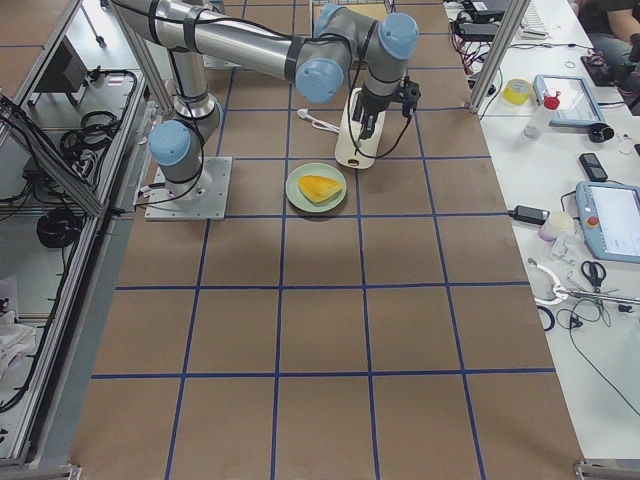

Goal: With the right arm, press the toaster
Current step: 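Move the right gripper toward the lever at the toaster's side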

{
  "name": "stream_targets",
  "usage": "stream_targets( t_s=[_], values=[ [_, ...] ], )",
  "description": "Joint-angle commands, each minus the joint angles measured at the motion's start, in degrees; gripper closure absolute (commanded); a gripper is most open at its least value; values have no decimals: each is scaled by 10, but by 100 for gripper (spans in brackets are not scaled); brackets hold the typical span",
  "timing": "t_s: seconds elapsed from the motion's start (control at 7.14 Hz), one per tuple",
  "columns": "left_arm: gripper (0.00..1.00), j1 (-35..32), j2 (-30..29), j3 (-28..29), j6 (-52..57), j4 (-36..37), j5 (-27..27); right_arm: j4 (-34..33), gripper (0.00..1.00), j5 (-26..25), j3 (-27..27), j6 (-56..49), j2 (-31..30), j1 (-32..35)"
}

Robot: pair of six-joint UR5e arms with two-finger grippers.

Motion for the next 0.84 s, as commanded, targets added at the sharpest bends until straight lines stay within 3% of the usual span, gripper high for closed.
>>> stream_targets(
  t_s=[0.0,0.28,0.7],
  values=[
    [0,0,-1,0,0,0,0,3,86,72,14,13,16,-1],
    [0,0,-1,0,0,0,0,-18,100,86,23,12,36,-1],
    [0,0,-1,0,0,0,0,-97,100,125,69,10,47,-1]
  ],
)
